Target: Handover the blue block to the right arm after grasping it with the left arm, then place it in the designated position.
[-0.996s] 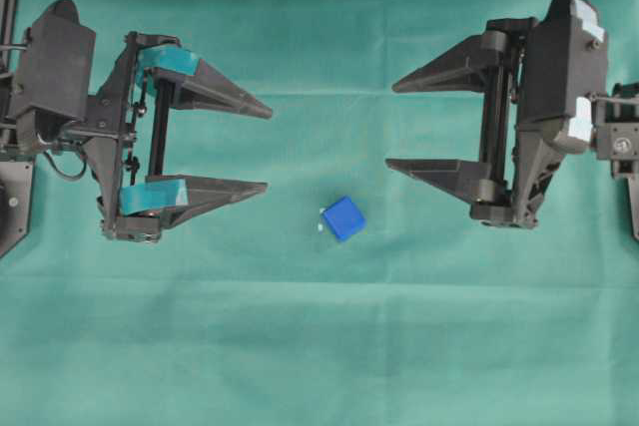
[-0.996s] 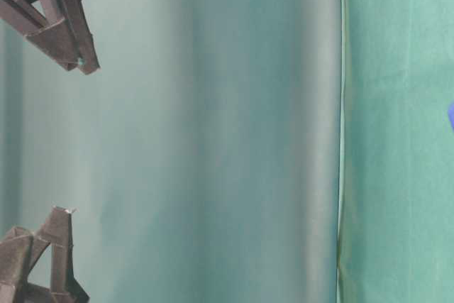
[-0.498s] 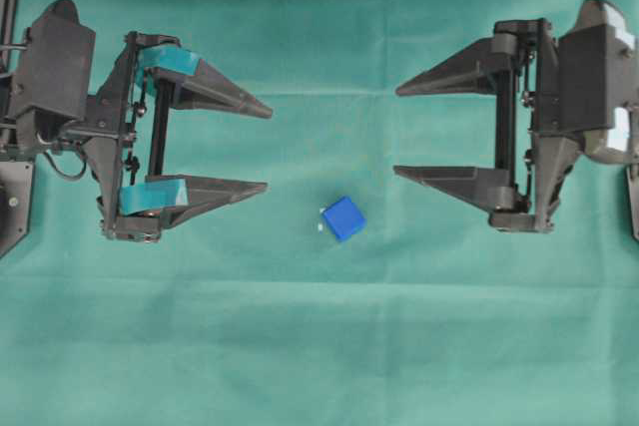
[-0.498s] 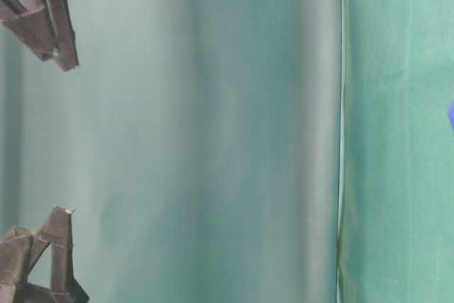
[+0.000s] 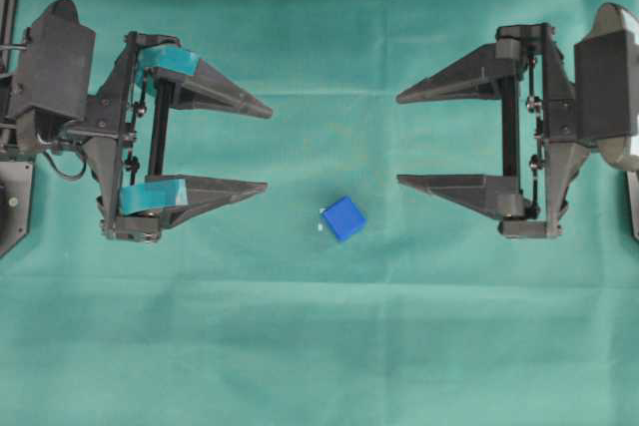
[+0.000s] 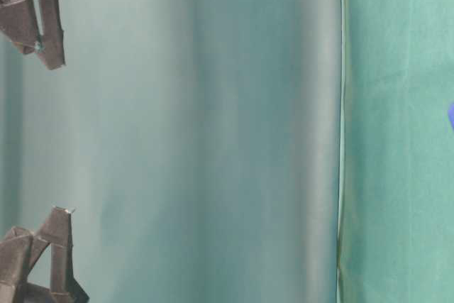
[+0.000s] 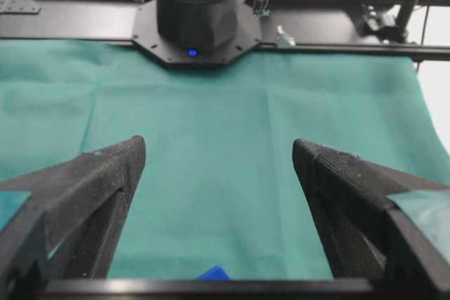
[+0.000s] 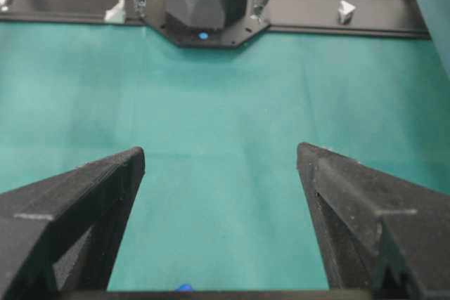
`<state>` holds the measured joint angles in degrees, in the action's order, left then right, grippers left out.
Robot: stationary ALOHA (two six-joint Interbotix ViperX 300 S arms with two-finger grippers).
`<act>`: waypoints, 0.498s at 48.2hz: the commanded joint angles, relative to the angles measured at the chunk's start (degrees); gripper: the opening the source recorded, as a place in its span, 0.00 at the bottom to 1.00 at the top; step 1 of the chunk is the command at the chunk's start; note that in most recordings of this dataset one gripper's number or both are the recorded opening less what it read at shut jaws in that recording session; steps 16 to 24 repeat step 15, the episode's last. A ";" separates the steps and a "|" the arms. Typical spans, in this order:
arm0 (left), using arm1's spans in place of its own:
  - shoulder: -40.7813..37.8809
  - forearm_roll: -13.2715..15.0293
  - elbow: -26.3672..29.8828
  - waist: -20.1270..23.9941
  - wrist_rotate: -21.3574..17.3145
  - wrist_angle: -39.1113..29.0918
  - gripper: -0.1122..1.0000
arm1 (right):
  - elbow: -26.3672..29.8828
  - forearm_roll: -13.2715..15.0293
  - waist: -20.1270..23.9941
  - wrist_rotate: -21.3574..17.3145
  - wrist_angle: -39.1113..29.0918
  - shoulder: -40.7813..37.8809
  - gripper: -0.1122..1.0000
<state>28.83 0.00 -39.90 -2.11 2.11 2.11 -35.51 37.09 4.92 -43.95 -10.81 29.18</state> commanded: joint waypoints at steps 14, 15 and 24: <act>0.70 -0.18 1.67 -0.18 -0.09 0.35 0.99 | 0.70 0.44 0.09 -0.09 0.88 0.70 0.87; 0.70 -0.18 1.67 -0.18 -0.09 0.44 0.99 | 0.70 0.44 0.09 -0.09 0.79 0.70 0.87; 0.70 -0.18 1.67 -0.18 -0.09 0.44 0.99 | 0.70 0.44 0.09 -0.09 0.79 0.70 0.87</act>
